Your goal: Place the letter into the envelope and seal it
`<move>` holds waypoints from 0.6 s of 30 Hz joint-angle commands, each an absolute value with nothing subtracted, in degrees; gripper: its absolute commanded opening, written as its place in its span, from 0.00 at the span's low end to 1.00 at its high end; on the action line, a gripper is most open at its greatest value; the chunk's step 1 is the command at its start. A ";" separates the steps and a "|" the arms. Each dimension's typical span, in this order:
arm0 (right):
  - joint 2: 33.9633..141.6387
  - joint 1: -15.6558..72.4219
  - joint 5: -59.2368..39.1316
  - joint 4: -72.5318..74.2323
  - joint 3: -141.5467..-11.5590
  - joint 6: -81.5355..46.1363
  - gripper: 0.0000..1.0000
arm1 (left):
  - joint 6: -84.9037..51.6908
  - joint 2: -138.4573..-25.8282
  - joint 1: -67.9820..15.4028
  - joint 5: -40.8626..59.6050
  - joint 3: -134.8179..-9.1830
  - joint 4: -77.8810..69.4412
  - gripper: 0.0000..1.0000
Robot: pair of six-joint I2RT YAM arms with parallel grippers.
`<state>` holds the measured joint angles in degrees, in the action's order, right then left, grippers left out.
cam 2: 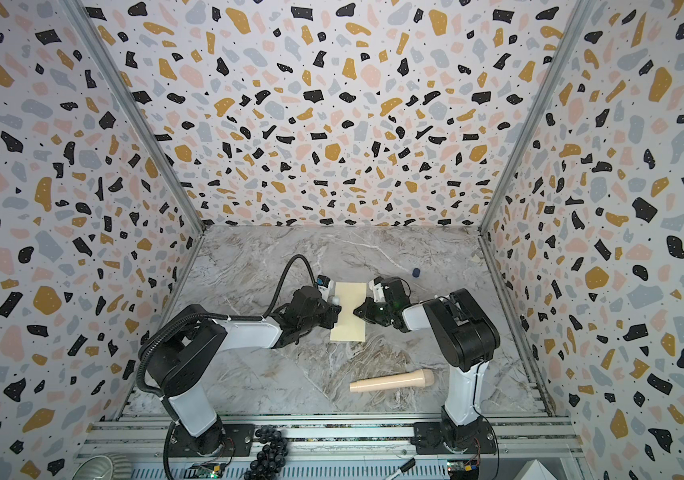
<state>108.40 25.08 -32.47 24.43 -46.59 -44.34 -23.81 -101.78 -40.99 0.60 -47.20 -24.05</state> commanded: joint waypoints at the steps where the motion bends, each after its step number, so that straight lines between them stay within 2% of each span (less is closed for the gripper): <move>1: 108.93 25.65 -29.56 19.08 -46.89 -41.86 0.00 | -24.17 -102.82 -40.62 1.06 -50.70 -25.02 0.00; 7: 109.11 25.62 -29.44 18.78 -46.58 -41.48 0.00 | -24.09 -106.01 -39.99 0.59 -53.96 -22.33 0.00; 18: 109.94 25.84 -30.23 19.17 -47.96 -42.08 0.00 | -24.35 -107.91 -39.99 -0.52 -52.80 -22.94 0.00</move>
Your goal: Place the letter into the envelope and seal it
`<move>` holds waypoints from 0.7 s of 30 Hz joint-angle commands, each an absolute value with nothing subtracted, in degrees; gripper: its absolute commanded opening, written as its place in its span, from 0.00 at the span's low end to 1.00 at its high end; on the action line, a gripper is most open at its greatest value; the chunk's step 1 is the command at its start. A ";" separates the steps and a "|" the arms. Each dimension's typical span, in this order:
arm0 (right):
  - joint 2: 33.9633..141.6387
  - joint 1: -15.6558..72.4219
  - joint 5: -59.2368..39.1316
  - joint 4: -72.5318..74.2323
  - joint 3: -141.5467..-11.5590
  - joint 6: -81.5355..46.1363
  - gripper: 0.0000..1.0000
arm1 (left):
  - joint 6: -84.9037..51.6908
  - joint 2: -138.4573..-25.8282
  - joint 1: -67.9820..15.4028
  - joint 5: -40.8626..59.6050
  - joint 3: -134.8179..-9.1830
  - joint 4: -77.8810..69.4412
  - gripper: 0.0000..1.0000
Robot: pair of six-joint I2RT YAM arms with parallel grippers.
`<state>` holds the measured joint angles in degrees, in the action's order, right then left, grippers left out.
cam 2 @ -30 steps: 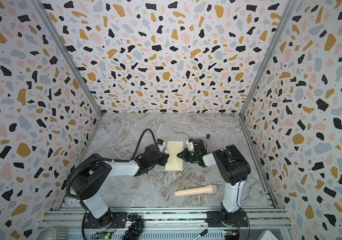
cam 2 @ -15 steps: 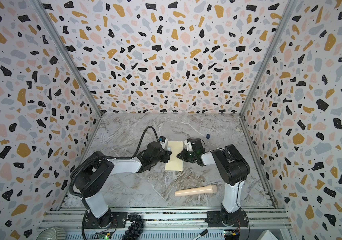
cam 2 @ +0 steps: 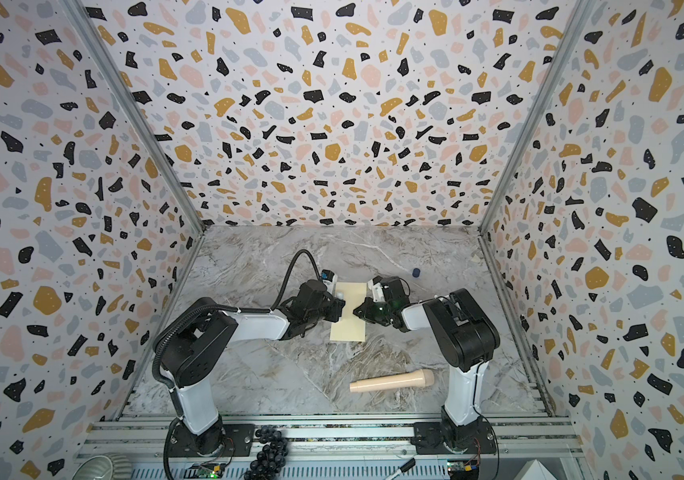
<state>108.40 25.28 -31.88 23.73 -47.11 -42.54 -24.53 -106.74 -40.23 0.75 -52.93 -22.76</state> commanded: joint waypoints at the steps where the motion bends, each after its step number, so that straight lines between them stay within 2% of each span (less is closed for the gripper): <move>1: 110.08 25.88 -30.24 19.22 -48.28 -42.18 0.00 | -24.34 -108.01 -40.00 -0.61 -52.82 -22.90 0.00; 21: 115.09 26.98 -30.85 16.92 -54.54 -41.93 0.00 | -23.64 -108.28 -40.01 -1.48 -52.47 -22.85 0.00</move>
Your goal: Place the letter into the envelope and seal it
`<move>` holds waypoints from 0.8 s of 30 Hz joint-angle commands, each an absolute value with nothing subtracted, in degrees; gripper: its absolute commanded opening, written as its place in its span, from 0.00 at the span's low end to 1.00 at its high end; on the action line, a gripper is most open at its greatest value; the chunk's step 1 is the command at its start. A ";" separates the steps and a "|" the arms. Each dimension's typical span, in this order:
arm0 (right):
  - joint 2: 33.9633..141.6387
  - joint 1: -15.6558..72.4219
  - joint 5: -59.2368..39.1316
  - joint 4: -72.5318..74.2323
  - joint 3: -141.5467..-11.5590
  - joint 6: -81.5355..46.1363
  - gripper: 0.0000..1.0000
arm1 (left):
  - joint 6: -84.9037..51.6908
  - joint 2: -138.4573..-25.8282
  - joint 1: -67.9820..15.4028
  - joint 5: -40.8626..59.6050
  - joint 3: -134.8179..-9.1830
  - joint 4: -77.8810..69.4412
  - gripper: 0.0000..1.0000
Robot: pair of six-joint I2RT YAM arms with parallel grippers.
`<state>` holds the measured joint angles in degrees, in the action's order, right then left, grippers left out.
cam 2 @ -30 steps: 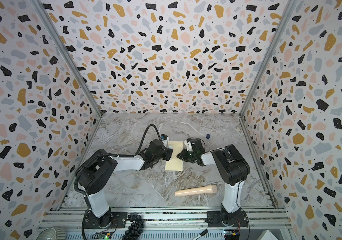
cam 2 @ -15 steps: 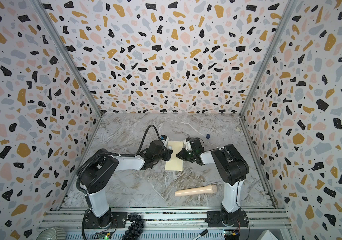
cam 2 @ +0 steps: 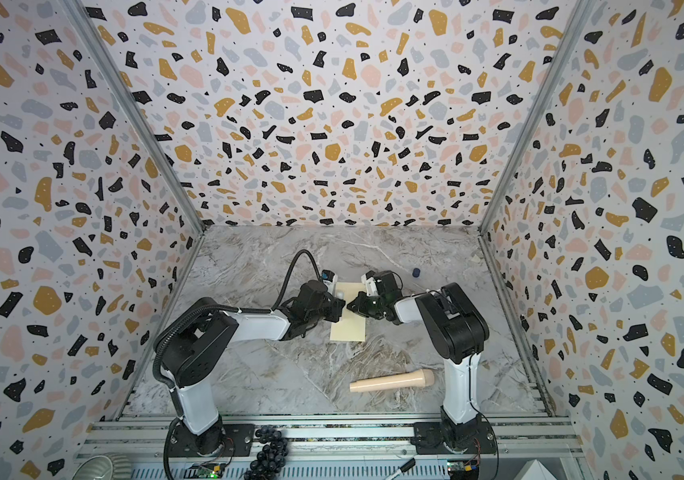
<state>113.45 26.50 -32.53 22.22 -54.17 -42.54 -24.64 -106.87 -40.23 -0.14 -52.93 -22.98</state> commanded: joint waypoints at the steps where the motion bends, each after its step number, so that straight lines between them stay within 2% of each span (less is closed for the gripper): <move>1: 115.07 26.98 -30.85 16.75 -54.49 -41.77 0.00 | -23.64 -108.28 -39.99 -1.52 -52.47 -22.85 0.00; 24: 110.66 27.51 -30.85 13.23 -49.36 -37.84 0.00 | -24.43 -109.24 -40.00 -2.20 -52.82 -23.12 0.00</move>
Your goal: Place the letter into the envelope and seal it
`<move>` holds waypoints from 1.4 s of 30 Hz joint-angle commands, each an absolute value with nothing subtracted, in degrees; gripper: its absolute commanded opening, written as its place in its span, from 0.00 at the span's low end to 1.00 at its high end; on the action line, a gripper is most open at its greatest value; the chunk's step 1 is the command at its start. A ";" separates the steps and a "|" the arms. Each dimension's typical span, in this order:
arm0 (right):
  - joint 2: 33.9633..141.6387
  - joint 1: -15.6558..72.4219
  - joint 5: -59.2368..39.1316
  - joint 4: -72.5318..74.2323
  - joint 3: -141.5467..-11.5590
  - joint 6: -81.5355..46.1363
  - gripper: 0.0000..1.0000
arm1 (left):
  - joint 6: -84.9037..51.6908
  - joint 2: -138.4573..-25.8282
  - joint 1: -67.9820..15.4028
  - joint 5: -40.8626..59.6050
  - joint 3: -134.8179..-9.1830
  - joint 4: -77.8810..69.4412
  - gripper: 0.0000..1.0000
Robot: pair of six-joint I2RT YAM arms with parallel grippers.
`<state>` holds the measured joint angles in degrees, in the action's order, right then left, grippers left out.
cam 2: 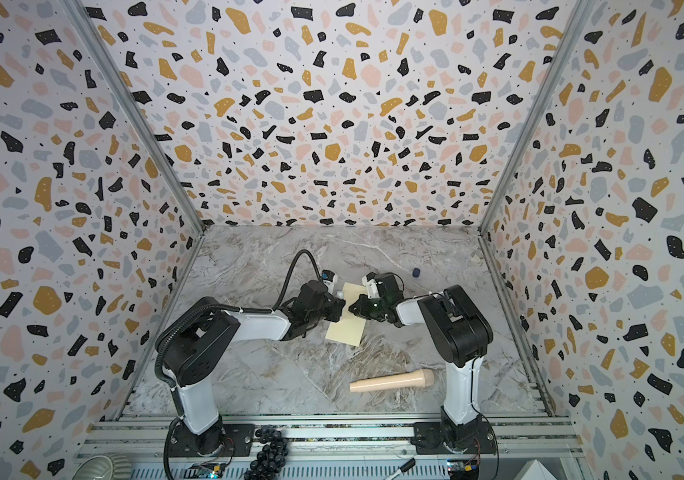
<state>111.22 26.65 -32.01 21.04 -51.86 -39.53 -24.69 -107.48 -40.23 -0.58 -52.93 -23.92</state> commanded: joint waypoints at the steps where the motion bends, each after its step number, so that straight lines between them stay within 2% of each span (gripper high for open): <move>1: 110.57 27.51 -30.93 13.10 -49.10 -37.73 0.00 | -24.58 -109.25 -40.00 -2.25 -52.82 -23.20 0.00; 17: 108.30 28.13 -34.97 13.77 -48.04 -35.89 0.00 | -25.30 -109.26 -40.08 -2.02 -52.48 -23.55 0.00; 30: 94.46 24.43 -38.45 13.04 -50.84 -35.25 0.00 | -25.13 -106.59 -40.08 -1.75 -51.77 -23.31 0.00; 42: 95.55 26.99 -37.88 6.22 -49.02 -29.95 0.00 | -24.88 -98.44 -40.08 -0.73 -51.81 -19.60 0.00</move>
<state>95.26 25.54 -37.91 9.93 -48.58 -32.82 -25.10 -100.64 -40.23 -1.10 -52.75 -19.68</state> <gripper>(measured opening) 0.044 0.229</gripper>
